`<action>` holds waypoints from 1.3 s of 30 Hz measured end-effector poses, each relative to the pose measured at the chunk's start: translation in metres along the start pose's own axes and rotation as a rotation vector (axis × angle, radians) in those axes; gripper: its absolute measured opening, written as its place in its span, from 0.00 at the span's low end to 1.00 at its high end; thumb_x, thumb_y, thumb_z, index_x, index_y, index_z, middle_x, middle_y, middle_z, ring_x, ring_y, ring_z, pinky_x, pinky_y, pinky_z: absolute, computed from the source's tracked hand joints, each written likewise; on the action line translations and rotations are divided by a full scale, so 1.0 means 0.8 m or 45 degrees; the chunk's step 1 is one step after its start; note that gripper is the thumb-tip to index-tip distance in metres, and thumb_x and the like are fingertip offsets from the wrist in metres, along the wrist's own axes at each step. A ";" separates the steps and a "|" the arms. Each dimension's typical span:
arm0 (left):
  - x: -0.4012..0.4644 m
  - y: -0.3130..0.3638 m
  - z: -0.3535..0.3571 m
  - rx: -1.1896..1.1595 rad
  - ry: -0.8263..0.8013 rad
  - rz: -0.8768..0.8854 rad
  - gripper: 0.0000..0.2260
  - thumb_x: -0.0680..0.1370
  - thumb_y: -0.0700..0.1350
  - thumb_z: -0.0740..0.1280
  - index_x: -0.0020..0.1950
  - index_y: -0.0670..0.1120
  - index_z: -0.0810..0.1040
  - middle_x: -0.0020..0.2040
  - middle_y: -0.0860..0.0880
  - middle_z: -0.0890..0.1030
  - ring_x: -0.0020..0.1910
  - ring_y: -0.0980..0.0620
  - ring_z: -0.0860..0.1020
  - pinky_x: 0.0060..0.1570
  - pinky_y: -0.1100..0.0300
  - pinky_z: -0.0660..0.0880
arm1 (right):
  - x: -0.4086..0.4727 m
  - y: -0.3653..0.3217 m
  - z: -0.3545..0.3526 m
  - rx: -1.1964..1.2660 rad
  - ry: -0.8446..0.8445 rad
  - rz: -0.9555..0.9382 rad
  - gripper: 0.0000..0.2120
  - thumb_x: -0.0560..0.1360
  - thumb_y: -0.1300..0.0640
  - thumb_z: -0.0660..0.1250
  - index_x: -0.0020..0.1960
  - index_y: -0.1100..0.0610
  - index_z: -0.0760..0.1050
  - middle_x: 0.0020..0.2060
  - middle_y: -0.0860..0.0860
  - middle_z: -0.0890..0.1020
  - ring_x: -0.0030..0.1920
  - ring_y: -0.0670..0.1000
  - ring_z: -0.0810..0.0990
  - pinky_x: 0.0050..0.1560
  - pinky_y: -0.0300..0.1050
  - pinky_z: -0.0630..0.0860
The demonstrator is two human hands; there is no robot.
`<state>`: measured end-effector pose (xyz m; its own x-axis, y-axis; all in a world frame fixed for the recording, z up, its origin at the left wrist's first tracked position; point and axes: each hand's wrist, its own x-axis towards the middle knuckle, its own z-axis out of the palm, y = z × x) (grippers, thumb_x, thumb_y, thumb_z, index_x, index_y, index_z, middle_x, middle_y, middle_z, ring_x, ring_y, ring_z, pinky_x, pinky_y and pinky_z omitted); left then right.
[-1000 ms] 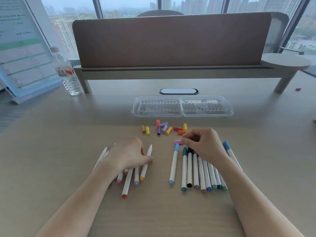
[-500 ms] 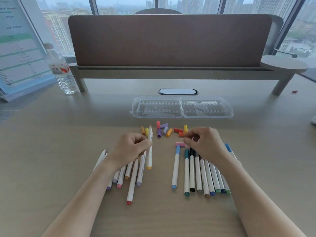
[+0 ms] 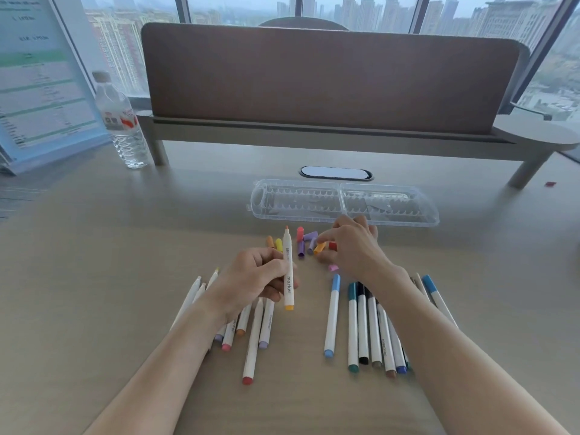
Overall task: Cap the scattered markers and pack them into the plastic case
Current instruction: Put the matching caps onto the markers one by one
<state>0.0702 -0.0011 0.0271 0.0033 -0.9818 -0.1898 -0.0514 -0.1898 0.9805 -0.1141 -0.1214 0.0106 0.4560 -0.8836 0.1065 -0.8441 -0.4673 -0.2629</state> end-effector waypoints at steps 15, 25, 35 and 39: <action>0.009 -0.007 -0.001 -0.253 0.075 -0.049 0.08 0.78 0.42 0.70 0.50 0.37 0.81 0.43 0.40 0.85 0.39 0.48 0.84 0.38 0.62 0.81 | -0.059 0.018 -0.023 0.710 0.072 -0.106 0.06 0.78 0.63 0.68 0.49 0.54 0.81 0.43 0.45 0.84 0.43 0.35 0.80 0.44 0.27 0.71; 0.008 -0.010 0.006 -0.205 -0.019 -0.025 0.05 0.79 0.39 0.69 0.53 0.39 0.78 0.44 0.38 0.85 0.39 0.46 0.84 0.36 0.60 0.80 | -0.087 0.022 -0.026 0.952 0.055 -0.032 0.12 0.76 0.64 0.71 0.47 0.47 0.82 0.41 0.43 0.86 0.42 0.40 0.83 0.45 0.29 0.75; 0.000 -0.009 0.016 0.316 -0.144 0.181 0.09 0.76 0.43 0.67 0.46 0.53 0.87 0.32 0.49 0.77 0.34 0.51 0.73 0.37 0.59 0.72 | -0.086 0.030 -0.036 1.139 0.269 0.031 0.12 0.78 0.63 0.68 0.45 0.47 0.82 0.31 0.46 0.83 0.31 0.46 0.77 0.38 0.47 0.79; 0.001 -0.010 0.014 0.309 -0.145 0.194 0.10 0.78 0.40 0.67 0.47 0.51 0.87 0.31 0.50 0.76 0.33 0.54 0.72 0.35 0.62 0.71 | -0.086 0.029 -0.035 1.173 0.269 0.018 0.14 0.78 0.65 0.67 0.44 0.47 0.83 0.32 0.46 0.84 0.31 0.45 0.77 0.37 0.40 0.78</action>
<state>0.0594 -0.0005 0.0189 -0.1337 -0.9892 -0.0594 -0.2802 -0.0198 0.9597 -0.1734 -0.0721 0.0235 0.3108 -0.9183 0.2451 -0.2532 -0.3285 -0.9099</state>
